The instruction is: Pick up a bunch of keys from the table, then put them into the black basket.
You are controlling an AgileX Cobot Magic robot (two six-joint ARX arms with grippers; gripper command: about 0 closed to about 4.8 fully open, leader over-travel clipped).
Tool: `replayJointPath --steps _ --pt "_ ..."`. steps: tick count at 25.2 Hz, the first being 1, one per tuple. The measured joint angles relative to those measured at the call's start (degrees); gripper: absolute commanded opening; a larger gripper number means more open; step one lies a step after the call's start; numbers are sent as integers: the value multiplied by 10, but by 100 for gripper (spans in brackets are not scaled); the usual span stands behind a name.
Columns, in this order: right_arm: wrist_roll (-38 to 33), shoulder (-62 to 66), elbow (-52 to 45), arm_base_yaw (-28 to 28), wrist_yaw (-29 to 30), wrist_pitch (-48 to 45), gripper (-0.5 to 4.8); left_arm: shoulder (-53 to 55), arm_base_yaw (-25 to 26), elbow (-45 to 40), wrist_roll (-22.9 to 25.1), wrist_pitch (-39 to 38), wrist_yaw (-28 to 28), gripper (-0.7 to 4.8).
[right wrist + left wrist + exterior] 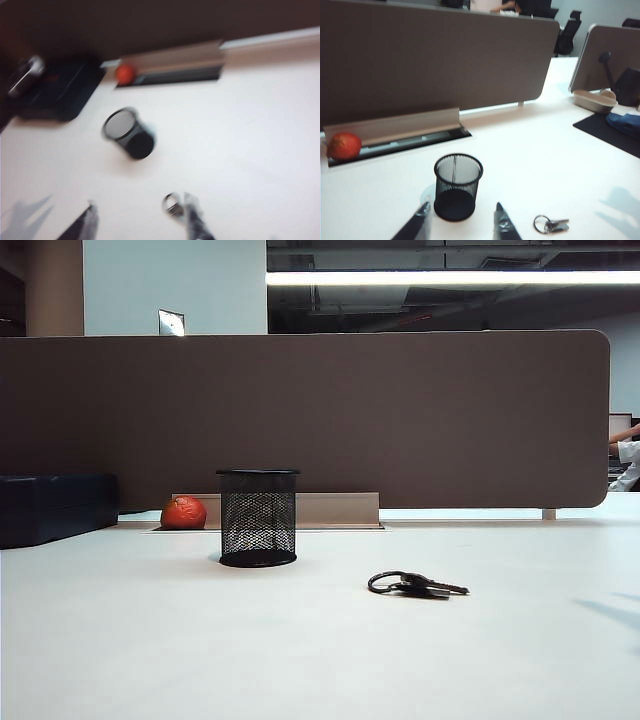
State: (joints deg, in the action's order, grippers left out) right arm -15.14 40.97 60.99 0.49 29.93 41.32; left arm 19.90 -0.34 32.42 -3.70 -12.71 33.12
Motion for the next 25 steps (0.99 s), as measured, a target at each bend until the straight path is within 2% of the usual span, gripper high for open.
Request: replayJointPath --steps 1,2,3,4,8,12,14,19,25 --pt "-1 17 5 0 18 2 380 7 0 0 0 -1 2 220" --pt "-6 48 11 0 40 2 452 19 0 0 -1 -1 8 303" --pt "-11 74 12 0 58 7 479 30 0 0 -2 -1 14 357" --pt "-14 90 12 0 71 16 479 37 0 0 -2 -1 17 409" --pt "-15 155 11 14 114 58 479 64 0 0 -2 0 28 409" --pt "0 227 10 64 117 82 479 83 0 0 -2 -1 29 409" --pt "4 268 11 115 101 81 479 90 0 0 -2 -2 31 409" --pt "28 345 10 183 16 56 479 110 0 0 0 -1 75 409" --pt "30 409 11 207 -14 -11 479 125 0 0 0 -2 82 409"
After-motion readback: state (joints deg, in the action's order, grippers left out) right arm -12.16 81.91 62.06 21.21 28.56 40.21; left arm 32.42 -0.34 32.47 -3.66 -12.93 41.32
